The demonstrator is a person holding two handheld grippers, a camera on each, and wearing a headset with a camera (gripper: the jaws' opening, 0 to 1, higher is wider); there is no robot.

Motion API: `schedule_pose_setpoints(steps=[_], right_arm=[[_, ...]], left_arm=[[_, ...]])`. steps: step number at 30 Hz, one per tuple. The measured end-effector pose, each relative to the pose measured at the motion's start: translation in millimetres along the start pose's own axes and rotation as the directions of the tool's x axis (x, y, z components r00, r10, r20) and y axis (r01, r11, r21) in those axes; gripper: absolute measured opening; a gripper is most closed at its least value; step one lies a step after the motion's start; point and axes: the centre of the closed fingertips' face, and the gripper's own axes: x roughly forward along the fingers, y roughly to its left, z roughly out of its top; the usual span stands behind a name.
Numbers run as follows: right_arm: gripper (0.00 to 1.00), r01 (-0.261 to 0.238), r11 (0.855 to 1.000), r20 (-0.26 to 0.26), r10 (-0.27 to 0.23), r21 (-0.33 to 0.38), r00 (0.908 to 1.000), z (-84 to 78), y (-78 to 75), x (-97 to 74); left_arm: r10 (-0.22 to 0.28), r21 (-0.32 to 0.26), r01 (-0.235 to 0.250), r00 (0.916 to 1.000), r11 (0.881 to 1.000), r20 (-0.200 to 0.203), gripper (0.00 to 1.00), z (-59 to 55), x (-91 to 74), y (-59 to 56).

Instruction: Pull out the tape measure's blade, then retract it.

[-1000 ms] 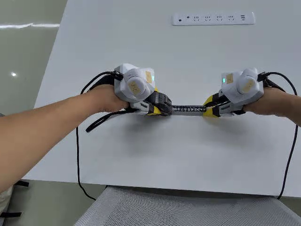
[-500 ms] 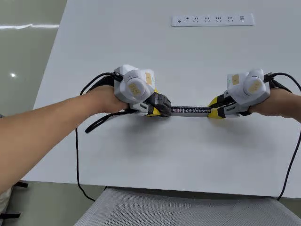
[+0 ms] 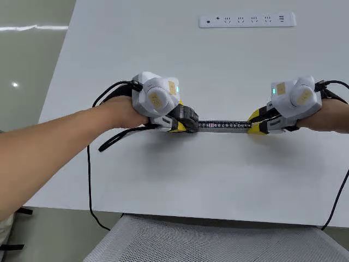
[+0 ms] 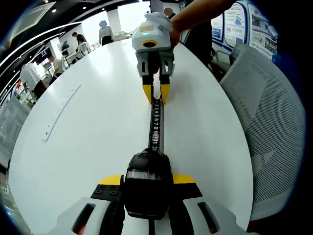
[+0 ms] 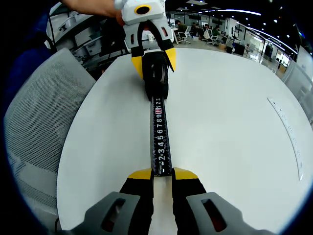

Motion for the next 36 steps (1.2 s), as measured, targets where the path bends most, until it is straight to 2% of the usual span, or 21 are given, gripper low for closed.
schedule_pose_setpoints(steps=[24,36], right_arm=[[0.09,0.010,1.000,-0.034,-0.010,0.022,0.9994,-28.7,-7.8,-17.6],[0.09,0.010,1.000,-0.049,-0.008,0.029,0.9988,-42.4,-6.7,-28.3]], left_arm=[[-0.004,0.007,0.004,1.0000,1.000,-0.008,0.30,-1.6,2.5,1.1],[-0.006,0.011,0.006,0.9999,1.000,-0.008,0.30,-1.3,2.4,0.6]])
